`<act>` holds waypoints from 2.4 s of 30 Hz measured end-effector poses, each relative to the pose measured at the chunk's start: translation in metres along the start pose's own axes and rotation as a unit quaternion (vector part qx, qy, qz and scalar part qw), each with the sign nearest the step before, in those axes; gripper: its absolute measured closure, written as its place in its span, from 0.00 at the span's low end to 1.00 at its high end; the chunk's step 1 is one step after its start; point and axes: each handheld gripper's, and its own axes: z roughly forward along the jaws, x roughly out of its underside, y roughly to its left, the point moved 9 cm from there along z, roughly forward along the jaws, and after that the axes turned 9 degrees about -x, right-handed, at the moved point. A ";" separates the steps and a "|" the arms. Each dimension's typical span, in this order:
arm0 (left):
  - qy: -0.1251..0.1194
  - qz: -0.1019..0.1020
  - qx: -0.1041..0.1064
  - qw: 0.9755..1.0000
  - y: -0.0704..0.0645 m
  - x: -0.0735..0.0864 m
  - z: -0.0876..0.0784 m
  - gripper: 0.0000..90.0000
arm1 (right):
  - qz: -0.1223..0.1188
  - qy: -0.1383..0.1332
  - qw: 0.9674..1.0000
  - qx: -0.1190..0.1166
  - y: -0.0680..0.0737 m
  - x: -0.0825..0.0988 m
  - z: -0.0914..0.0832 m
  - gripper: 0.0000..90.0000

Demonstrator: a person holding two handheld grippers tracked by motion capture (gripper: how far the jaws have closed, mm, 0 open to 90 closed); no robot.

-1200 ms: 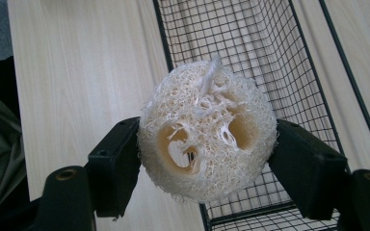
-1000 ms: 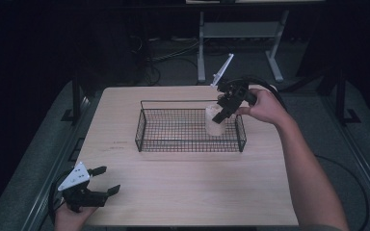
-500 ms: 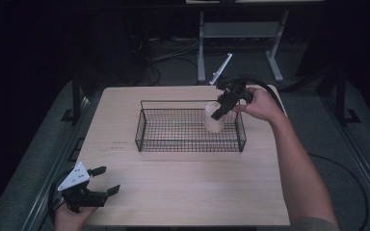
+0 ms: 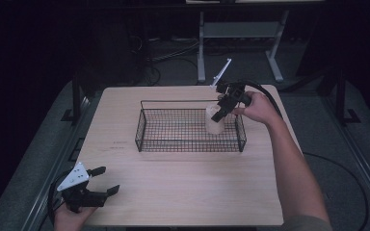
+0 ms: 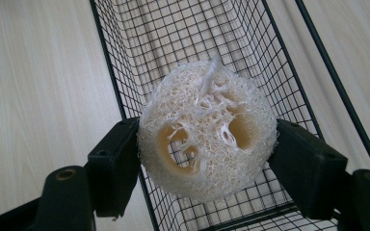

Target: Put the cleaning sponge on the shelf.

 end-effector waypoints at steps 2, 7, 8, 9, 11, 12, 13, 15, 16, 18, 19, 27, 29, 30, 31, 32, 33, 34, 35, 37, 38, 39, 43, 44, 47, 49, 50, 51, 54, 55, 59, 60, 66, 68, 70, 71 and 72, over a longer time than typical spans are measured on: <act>0.001 0.001 0.000 1.000 0.000 0.000 0.000 0.15 | 0.000 0.000 1.000 0.000 0.000 0.000 0.001 0.31; 0.001 0.000 0.000 1.000 0.001 0.001 -0.001 0.15 | 0.000 -0.004 1.000 -0.001 -0.002 -0.001 0.006 0.31; 0.002 0.001 0.000 1.000 0.001 0.001 -0.001 0.15 | 0.000 -0.006 1.000 -0.003 -0.002 -0.001 0.007 0.31; 0.002 0.000 0.000 1.000 0.001 0.001 -0.001 0.15 | 0.002 -0.008 1.000 -0.004 -0.003 0.000 0.009 0.31; 0.002 0.001 0.000 1.000 0.000 0.001 -0.001 0.15 | 0.006 -0.005 1.000 -0.005 -0.004 0.003 0.013 0.31; 0.003 0.001 0.000 1.000 0.001 0.001 -0.001 0.15 | 0.007 -0.006 1.000 -0.006 -0.005 0.004 0.015 0.31; 0.003 -0.001 0.000 1.000 0.000 0.001 0.000 0.15 | 0.008 -0.003 1.000 -0.006 -0.005 0.005 0.017 0.31; 0.003 0.001 0.000 1.000 0.000 0.001 0.000 0.15 | 0.007 0.000 1.000 -0.007 -0.006 0.006 0.020 0.31; 0.003 0.001 0.000 1.000 0.000 0.001 0.000 0.15 | 0.008 -0.001 1.000 -0.008 -0.006 0.006 0.021 0.31; 0.002 -0.002 0.001 1.000 0.000 0.001 0.000 0.15 | 0.010 -0.004 1.000 -0.008 -0.008 0.008 0.025 0.31; 0.002 -0.001 0.000 1.000 0.000 0.001 0.001 0.15 | 0.010 -0.004 1.000 -0.008 -0.008 0.008 0.025 0.31; 0.005 -0.001 0.002 1.000 -0.001 0.001 0.002 0.15 | 0.017 0.004 1.000 -0.008 -0.013 0.014 0.035 0.31; 0.006 0.001 0.001 1.000 -0.001 0.002 0.001 0.15 | 0.018 0.003 1.000 -0.008 -0.014 0.014 0.037 0.31; 0.006 0.001 0.001 1.000 -0.001 0.002 0.001 0.15 | 0.019 0.003 1.000 -0.008 -0.014 0.013 0.038 0.31; 0.005 0.000 0.000 1.000 -0.001 0.002 0.000 0.15 | 0.019 0.003 1.000 -0.008 -0.014 0.013 0.038 0.31; 0.005 -0.002 -0.001 1.000 -0.001 0.002 0.000 0.15 | 0.019 0.005 1.000 -0.008 -0.015 0.013 0.041 0.31; 0.004 -0.002 -0.002 1.000 0.000 0.002 -0.001 0.15 | 0.019 0.005 1.000 -0.009 -0.016 0.012 0.043 0.31; 0.004 -0.002 -0.002 1.000 0.000 0.002 -0.001 0.15 | 0.019 0.005 1.000 -0.009 -0.016 0.012 0.043 0.31; 0.004 -0.003 -0.002 1.000 0.000 0.003 -0.001 0.15 | 0.021 0.007 1.000 -0.011 -0.017 0.012 0.046 0.31; 0.005 -0.005 -0.002 1.000 0.001 0.003 -0.002 0.15 | 0.022 0.008 1.000 -0.012 -0.018 0.012 0.047 0.31; 0.005 -0.006 -0.002 1.000 0.001 0.003 -0.001 0.15 | 0.024 0.011 1.000 -0.012 -0.019 0.013 0.051 0.31; 0.005 -0.006 -0.002 1.000 0.001 0.003 -0.001 0.15 | 0.024 0.011 1.000 -0.012 -0.019 0.013 0.051 0.31; 0.006 -0.004 0.000 1.000 0.002 0.004 0.000 0.15 | 0.026 0.010 1.000 -0.012 -0.022 0.013 0.054 0.31; 0.006 -0.005 0.000 1.000 0.002 0.004 0.000 0.15 | 0.029 0.011 0.999 -0.014 -0.023 0.013 0.055 0.31; 0.005 -0.007 -0.001 1.000 0.003 0.004 -0.001 0.15 | 0.031 0.013 0.999 -0.014 -0.024 0.015 0.058 0.31; 0.002 -0.007 -0.002 1.000 0.003 0.004 -0.001 0.15 | 0.032 0.009 0.999 -0.014 -0.025 0.016 0.060 0.31; 0.003 -0.007 -0.002 1.000 0.004 0.004 -0.001 0.15 | 0.035 0.006 0.999 -0.015 -0.025 0.016 0.062 0.31; 0.003 -0.008 -0.002 1.000 0.004 0.004 -0.001 0.15 | 0.038 0.007 0.999 -0.016 -0.025 0.018 0.063 0.31; 0.006 -0.006 -0.002 1.000 0.003 0.004 -0.001 0.15 | 0.037 0.016 0.999 -0.014 -0.026 0.022 0.067 0.31; 0.006 -0.006 -0.002 1.000 0.003 0.004 -0.001 0.15 | 0.037 0.014 0.999 -0.014 -0.026 0.021 0.067 0.31; 0.005 -0.007 -0.003 1.000 0.003 0.005 -0.001 0.15 | 0.041 0.005 0.999 -0.013 -0.027 0.020 0.065 0.31; 0.006 -0.007 -0.004 1.000 0.004 0.005 -0.002 0.15 | 0.041 0.006 0.999 -0.012 -0.028 0.020 0.066 0.31; 0.006 -0.007 -0.005 1.000 0.004 0.006 -0.003 0.15 | 0.042 0.007 0.999 -0.014 -0.028 0.021 0.068 0.29; 0.006 -0.007 -0.005 1.000 0.004 0.006 -0.003 0.15 | 0.044 0.008 0.999 -0.013 -0.028 0.021 0.067 0.29; 0.007 -0.007 -0.005 1.000 0.004 0.006 -0.003 0.15 | 0.045 0.005 0.999 -0.010 -0.028 0.021 0.065 0.27; 0.007 -0.007 -0.005 1.000 0.004 0.006 -0.003 0.15 | 0.045 0.003 0.999 -0.010 -0.028 0.020 0.064 0.26; 0.005 -0.008 -0.005 1.000 0.004 0.006 -0.003 0.15 | 0.047 0.002 0.999 -0.011 -0.028 0.020 0.064 0.24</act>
